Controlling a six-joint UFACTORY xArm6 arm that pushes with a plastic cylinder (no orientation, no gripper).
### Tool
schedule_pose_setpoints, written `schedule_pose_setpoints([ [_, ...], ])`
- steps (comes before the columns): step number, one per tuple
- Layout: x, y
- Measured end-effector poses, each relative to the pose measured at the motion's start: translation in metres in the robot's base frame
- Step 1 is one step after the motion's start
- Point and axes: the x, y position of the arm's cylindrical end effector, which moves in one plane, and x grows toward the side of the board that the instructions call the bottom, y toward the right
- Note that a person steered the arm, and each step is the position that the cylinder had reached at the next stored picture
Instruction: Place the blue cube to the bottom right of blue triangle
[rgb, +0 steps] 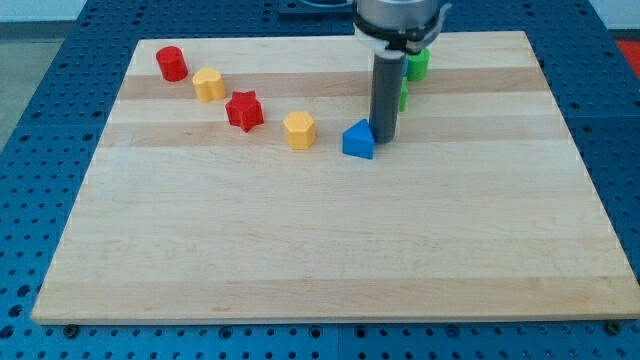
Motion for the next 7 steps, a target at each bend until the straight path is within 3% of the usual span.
schedule_pose_setpoints([
  [1, 0.012, 0.006],
  [2, -0.018, 0.028],
  [4, -0.045, -0.016],
  [6, -0.114, -0.039],
  [7, -0.131, 0.001],
])
